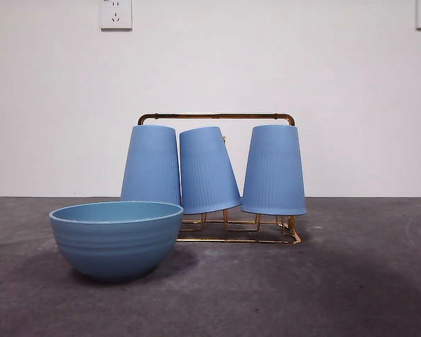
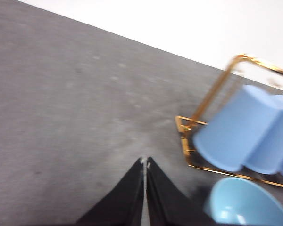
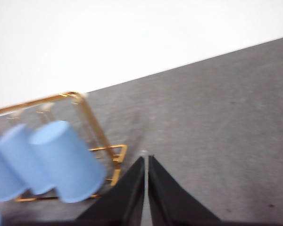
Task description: Right arm lift cup from the cupboard, then place it on the right of the bowl
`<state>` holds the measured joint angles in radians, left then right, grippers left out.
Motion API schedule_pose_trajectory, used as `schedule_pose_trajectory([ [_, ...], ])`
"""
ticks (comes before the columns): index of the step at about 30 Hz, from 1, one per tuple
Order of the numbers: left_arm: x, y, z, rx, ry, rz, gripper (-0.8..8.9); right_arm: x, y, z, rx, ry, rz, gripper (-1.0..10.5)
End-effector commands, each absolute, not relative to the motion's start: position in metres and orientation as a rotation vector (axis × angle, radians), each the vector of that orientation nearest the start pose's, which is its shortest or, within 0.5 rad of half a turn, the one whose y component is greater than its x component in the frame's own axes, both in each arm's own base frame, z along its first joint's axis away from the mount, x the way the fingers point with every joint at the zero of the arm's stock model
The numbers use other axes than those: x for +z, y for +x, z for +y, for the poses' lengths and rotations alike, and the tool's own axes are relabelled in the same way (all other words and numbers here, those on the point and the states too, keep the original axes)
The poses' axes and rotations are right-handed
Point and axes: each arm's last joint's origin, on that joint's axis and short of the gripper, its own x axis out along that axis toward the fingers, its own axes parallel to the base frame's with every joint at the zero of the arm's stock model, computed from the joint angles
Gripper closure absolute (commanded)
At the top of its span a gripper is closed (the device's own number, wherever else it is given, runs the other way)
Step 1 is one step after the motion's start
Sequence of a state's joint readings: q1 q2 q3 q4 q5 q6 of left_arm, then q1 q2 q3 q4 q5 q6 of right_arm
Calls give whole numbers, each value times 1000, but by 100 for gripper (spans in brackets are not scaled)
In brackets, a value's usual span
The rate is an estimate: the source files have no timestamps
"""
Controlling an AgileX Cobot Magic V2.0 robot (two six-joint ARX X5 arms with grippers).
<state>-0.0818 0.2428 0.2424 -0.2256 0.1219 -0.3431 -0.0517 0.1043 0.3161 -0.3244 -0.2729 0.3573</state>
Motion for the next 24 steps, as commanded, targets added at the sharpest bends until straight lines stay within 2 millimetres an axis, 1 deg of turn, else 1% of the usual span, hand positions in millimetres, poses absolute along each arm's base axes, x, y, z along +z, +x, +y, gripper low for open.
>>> schedule_pose_trajectory([
  [1,227,106,-15,-226,-362,258,804,255,75,6,253,385,156,935],
  [4,249,111,-18,-283,-364,287,804,280,73,8,336,340,170,935],
  [7,271,115,-22,-322,-364,317,804,300,73,10,404,303,200,935],
  [12,310,121,-28,-402,-340,352,804,328,76,14,509,234,241,935],
  [15,329,122,-32,-472,-294,385,804,339,78,17,580,194,251,935],
  [18,340,123,-37,-553,-237,428,804,347,83,21,667,170,280,935],
  [21,349,124,-42,-647,-190,445,805,350,89,26,764,148,326,935],
  [24,353,125,-46,-750,-135,445,805,348,96,30,843,133,365,935],
])
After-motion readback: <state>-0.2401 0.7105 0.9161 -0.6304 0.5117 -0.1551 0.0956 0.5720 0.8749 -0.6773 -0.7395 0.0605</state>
